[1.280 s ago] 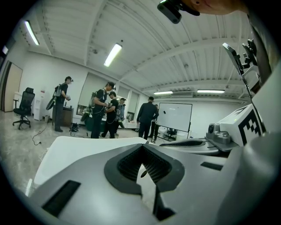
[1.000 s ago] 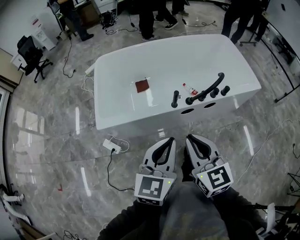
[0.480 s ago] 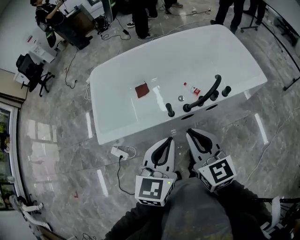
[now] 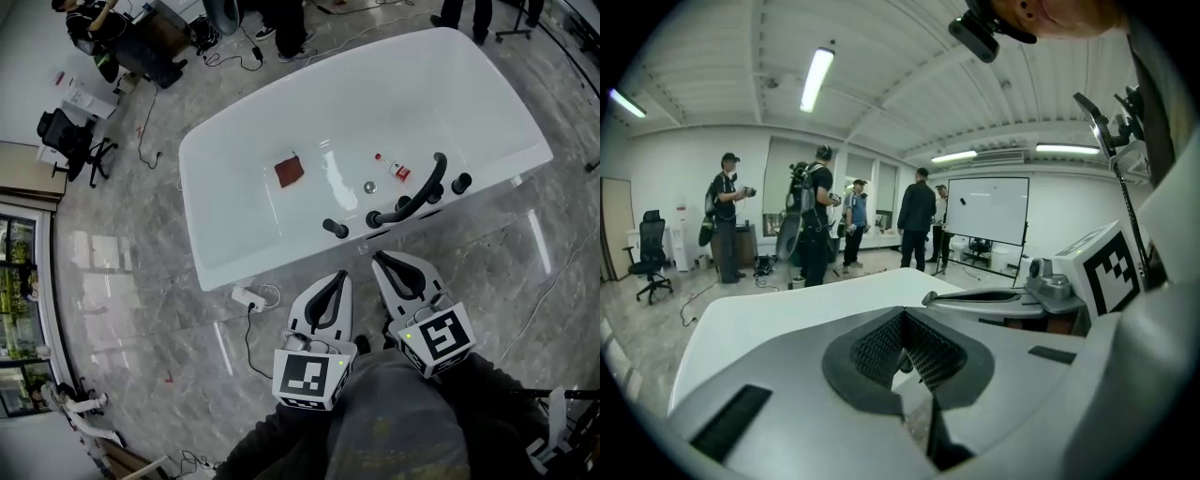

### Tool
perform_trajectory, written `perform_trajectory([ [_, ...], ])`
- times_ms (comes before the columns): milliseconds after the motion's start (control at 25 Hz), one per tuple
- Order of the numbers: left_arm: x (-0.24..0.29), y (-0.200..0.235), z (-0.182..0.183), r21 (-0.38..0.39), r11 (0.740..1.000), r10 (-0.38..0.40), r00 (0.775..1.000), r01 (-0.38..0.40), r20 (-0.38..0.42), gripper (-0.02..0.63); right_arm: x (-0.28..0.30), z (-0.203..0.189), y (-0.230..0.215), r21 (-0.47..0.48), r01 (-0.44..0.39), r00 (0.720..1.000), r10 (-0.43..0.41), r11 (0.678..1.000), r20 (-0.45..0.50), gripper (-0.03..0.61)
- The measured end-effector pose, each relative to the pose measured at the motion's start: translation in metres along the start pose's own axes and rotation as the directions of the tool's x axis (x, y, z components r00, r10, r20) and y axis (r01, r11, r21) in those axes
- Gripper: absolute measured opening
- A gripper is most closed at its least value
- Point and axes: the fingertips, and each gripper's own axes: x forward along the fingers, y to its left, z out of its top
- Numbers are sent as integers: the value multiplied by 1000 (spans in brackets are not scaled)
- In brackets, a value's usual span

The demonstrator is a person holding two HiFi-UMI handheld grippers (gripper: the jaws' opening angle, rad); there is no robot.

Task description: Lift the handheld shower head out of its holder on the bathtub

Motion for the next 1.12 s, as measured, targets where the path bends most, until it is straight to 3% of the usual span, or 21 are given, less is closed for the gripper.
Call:
perform_trajectory([
  [360, 18, 7, 5, 5, 997, 75, 997, -75, -21, 3, 22, 12, -38, 22, -24, 999, 23, 999, 30, 8],
  [680, 13, 41, -3, -45, 988, 146, 989, -147, -21, 3, 52, 9, -31, 3, -64, 998, 64, 998, -1, 8],
  [1120, 19, 94, 14, -85, 992, 100, 995, -98, 21, 3, 90, 26, -21, -40, 5, 999, -6, 999, -38, 8],
])
